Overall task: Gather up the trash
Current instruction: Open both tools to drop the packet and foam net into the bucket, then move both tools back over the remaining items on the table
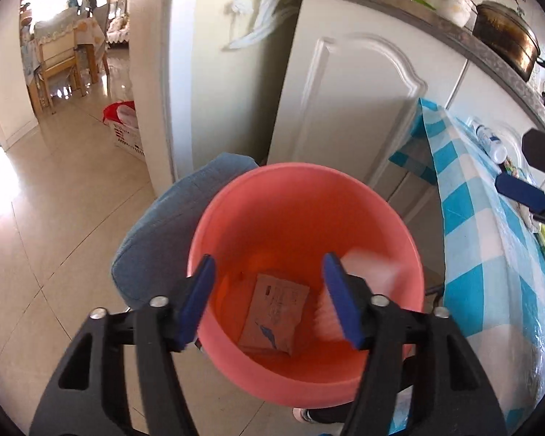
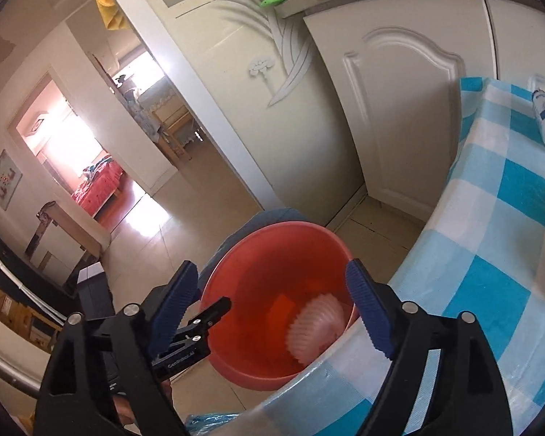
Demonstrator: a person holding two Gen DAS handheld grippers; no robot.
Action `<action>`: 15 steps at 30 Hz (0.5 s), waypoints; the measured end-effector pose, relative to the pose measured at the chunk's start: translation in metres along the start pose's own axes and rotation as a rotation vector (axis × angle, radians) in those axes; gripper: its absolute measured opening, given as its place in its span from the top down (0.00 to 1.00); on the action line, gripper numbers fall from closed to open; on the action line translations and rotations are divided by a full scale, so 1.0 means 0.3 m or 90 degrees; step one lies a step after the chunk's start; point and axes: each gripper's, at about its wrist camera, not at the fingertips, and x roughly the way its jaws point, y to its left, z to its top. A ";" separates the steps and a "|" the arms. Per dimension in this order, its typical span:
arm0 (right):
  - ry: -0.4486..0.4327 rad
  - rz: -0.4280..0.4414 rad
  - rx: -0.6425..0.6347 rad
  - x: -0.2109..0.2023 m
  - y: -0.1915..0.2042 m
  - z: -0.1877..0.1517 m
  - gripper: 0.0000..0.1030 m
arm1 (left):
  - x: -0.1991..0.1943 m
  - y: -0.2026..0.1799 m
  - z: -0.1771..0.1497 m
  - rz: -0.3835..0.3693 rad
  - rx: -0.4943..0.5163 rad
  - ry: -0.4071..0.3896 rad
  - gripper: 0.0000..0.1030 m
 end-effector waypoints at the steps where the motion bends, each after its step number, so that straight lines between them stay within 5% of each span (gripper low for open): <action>1: -0.010 -0.002 0.011 -0.017 -0.016 -0.005 0.16 | -0.001 0.007 -0.002 -0.002 -0.005 -0.001 0.34; 11: -0.127 -0.050 0.086 -0.272 -0.193 -0.084 0.11 | -0.123 0.068 -0.006 -0.012 -0.055 -0.094 0.21; 15: -0.159 -0.061 0.092 -0.356 -0.238 -0.135 0.11 | -0.152 0.040 0.029 -0.001 -0.046 -0.072 0.21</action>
